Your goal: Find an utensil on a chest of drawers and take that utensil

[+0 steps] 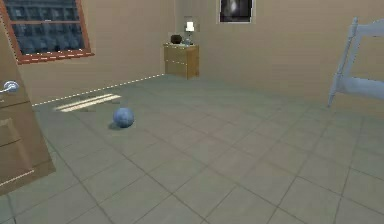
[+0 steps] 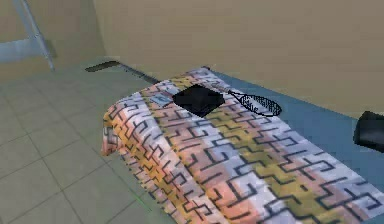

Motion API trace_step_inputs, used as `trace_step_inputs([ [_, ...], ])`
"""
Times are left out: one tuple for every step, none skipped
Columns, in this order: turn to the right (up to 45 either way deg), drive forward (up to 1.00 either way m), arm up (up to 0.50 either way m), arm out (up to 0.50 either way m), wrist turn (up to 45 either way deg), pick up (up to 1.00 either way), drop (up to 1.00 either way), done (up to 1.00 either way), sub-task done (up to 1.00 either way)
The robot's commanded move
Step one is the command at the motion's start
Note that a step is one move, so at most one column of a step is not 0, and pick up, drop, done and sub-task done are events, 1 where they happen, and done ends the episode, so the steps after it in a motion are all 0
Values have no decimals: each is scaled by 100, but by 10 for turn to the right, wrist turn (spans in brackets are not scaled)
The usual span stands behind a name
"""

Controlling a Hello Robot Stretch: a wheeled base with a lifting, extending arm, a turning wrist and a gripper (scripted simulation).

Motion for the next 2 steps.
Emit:
trace_step_inputs([
  [0,100,0,0,0,0,0,0,0],
  [0,100,0,0,0,0,0,0,0],
])
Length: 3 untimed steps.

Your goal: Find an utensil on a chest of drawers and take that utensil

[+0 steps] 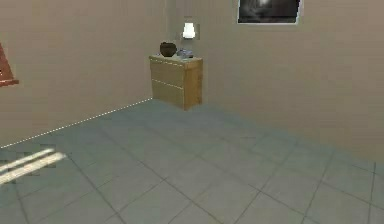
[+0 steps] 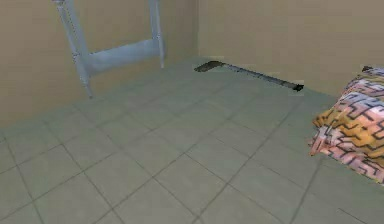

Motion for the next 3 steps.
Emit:
trace_step_inputs([
  [0,100,0,0,0,0,0,0,0],
  [-30,0,0,0,0,0,0,0,0],
  [0,100,0,0,0,0,0,0,0],
])
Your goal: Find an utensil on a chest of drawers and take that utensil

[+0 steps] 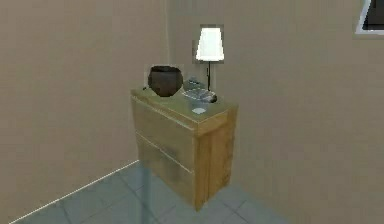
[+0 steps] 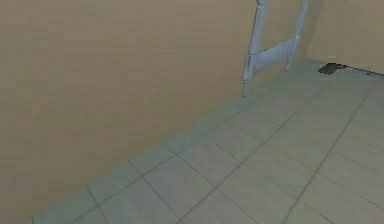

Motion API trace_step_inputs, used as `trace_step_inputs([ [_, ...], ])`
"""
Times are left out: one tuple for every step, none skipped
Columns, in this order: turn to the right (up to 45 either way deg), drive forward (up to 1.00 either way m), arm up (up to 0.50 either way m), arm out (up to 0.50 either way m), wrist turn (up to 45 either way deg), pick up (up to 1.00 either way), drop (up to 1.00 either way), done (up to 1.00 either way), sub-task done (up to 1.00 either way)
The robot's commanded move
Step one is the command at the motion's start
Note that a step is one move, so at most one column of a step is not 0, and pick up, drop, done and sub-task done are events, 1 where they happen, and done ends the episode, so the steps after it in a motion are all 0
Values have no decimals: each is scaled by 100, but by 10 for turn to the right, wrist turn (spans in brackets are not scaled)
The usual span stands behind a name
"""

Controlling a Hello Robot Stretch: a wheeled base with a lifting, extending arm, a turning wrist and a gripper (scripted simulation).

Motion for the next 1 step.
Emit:
trace_step_inputs([
  [0,35,0,0,0,0,0,0,0],
])
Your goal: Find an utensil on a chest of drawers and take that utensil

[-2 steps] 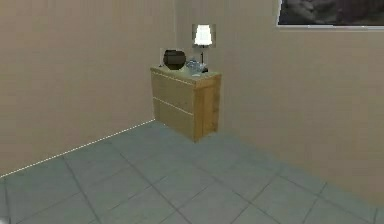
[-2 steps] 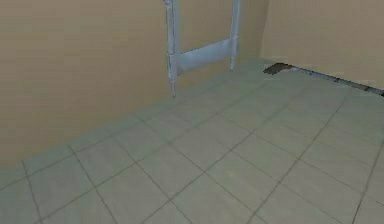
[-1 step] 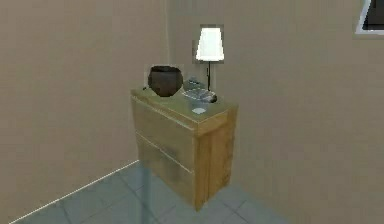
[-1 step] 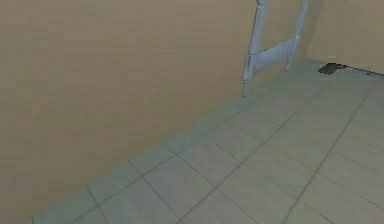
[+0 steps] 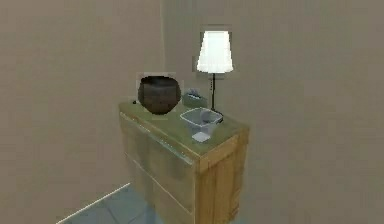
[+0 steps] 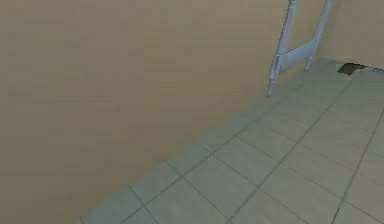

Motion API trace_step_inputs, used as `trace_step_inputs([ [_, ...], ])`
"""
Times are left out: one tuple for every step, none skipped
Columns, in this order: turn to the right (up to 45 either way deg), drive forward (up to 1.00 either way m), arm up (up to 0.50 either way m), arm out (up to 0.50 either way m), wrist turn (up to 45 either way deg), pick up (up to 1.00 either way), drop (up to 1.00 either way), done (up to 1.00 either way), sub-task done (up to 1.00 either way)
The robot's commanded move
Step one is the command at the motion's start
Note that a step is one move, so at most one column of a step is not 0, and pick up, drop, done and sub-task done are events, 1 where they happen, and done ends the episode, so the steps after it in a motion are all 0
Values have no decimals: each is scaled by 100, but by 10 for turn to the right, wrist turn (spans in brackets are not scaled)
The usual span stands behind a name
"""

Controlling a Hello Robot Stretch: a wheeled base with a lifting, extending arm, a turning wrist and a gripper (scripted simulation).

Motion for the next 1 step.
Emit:
trace_step_inputs([
  [0,35,0,0,0,0,0,0,0],
])
